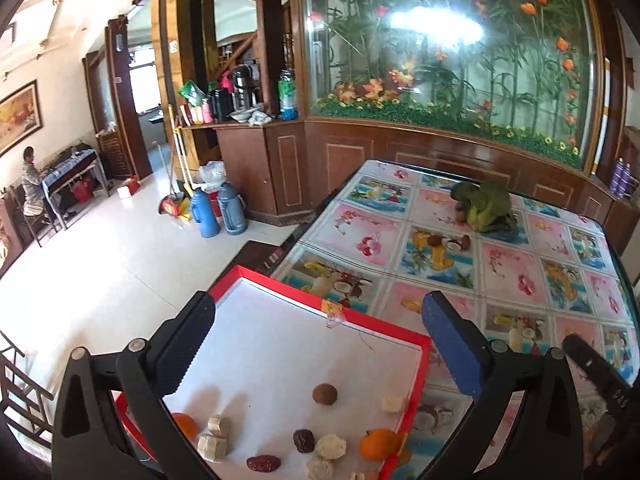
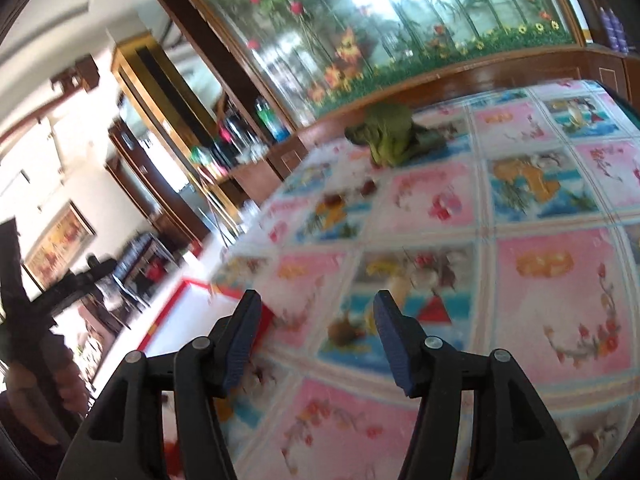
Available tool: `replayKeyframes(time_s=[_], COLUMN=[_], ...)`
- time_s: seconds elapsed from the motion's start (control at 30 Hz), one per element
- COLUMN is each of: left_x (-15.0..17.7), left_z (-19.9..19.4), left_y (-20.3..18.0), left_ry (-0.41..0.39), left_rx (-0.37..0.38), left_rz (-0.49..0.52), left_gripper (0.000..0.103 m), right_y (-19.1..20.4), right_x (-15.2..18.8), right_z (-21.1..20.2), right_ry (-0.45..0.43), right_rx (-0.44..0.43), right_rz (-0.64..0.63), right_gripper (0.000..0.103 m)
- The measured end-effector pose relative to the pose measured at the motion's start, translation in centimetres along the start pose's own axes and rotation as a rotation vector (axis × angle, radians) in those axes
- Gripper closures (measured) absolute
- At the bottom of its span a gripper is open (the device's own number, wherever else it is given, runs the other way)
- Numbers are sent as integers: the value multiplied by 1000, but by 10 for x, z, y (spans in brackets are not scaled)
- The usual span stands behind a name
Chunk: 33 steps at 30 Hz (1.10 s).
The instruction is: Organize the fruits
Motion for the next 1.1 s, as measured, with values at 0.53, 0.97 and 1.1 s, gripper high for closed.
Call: replayKeyframes(time_s=[0.53,0.97,1.1], left_x=[36,79,92], left_z=[-49,-135,-163], left_y=[-24,20,46], left_ry=[-120,-184,-194], left_rx=[38,-58,-37], left_rz=[15,29,20], left_gripper=[0,0,0], right_y=[28,121,158], right_x=[-24,91,108], right_z=[-44,-115,-144], right_ry=[-258,-272,-286], right_rx=[-82,-136,-134], right_rz=[-57,-210,-246], right_gripper=[28,24,23])
Point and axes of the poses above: each gripper's, at about its wrist camera, not at the fingertips, and z roughly the way its jaws point, y to its left, x to its underside, the point moved 5 cm from there along z, roughly the way its jaws point, and after that the axes turned 9 degrees about z, right-handed, at the moved point
